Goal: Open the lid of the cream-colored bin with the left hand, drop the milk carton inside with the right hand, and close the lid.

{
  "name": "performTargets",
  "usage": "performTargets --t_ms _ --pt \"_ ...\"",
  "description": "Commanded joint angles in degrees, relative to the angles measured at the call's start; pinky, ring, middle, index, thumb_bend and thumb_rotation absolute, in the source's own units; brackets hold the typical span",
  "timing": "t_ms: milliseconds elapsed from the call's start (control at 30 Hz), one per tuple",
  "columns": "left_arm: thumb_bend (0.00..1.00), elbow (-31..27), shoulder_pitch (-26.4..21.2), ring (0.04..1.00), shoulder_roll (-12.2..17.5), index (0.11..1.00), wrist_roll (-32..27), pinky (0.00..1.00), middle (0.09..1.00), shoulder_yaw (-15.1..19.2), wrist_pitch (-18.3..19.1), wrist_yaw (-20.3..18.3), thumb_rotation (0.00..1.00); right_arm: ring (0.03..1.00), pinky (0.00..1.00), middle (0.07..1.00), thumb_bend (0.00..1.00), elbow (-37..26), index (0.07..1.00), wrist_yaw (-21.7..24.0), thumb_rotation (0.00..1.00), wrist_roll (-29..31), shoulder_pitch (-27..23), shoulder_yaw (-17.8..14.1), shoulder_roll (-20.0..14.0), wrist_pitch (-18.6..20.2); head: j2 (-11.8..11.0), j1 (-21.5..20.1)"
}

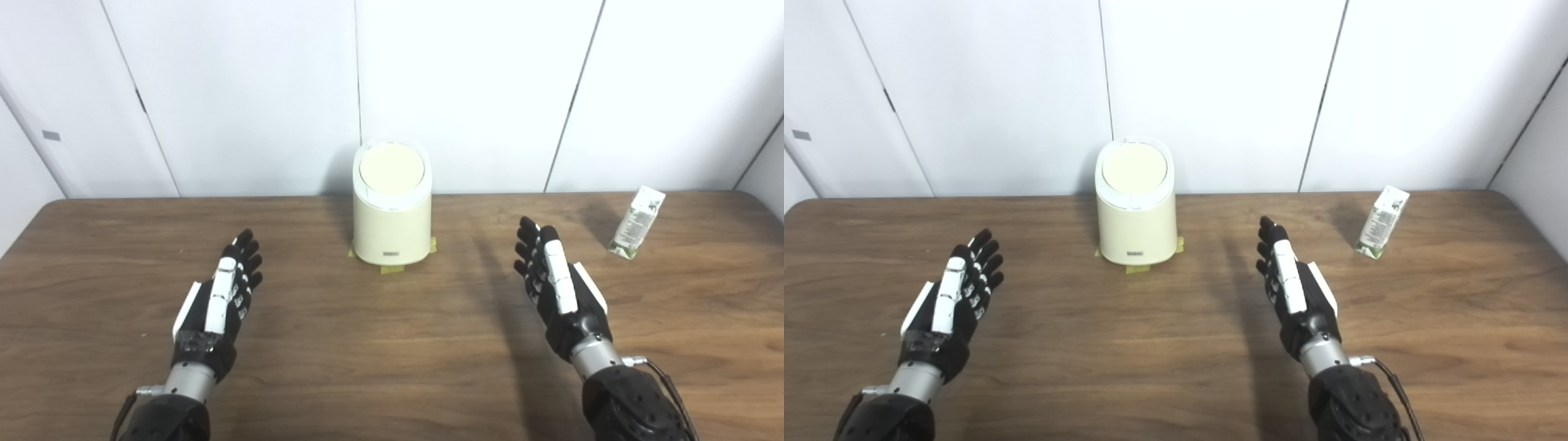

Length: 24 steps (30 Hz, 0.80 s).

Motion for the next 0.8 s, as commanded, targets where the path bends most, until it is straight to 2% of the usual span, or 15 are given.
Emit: performTargets --t_ms 0,467,667,700,767 --pt "0.5 -1.38 -2.23 1.0 0.43 1.0 -0.24 1.0 1.0 -0.32 -2.58 -0.32 1.0 1.0 1.0 1.0 0.64 -1.47 0.995 0.33 1.0 0.59 -2.38 -0.4 0.23 -1.37 0.08 -0.01" --pt "0.49 -1.25 -2.16 1.0 0.95 1.0 0.57 1.0 1.0 -0.95 -3.02 0.29 1.0 1.0 1.0 1.0 0.66 -1.35 1.0 1.78 1.0 1.89 -2.39 -0.24 -0.15 -1.28 0.46 0.15" --pt "0.48 -2.17 -1.83 1.0 0.86 1.0 1.39 1.0 1.0 -1.18 -1.36 0.98 1.0 1.0 1.0 1.0 0.66 -2.06 1.0 1.62 1.0 2.11 -2.15 -0.35 0.06 -0.65 0.23 0.31" --pt "0.48 -2.39 -1.79 1.0 0.84 1.0 1.83 1.0 1.0 -1.32 -0.88 1.13 0.99 1.0 1.0 1.0 0.66 -2.19 1.0 1.65 1.0 2.15 -2.07 -0.35 0.0 -0.54 0.23 0.31" --pt "0.52 -2.76 -1.65 1.0 1.46 1.0 3.82 1.0 1.0 -2.4 -0.81 0.93 0.89 1.0 1.0 1.0 0.66 -2.47 1.0 1.71 1.0 2.23 -1.75 -0.39 -0.21 -0.33 -0.28 0.51"
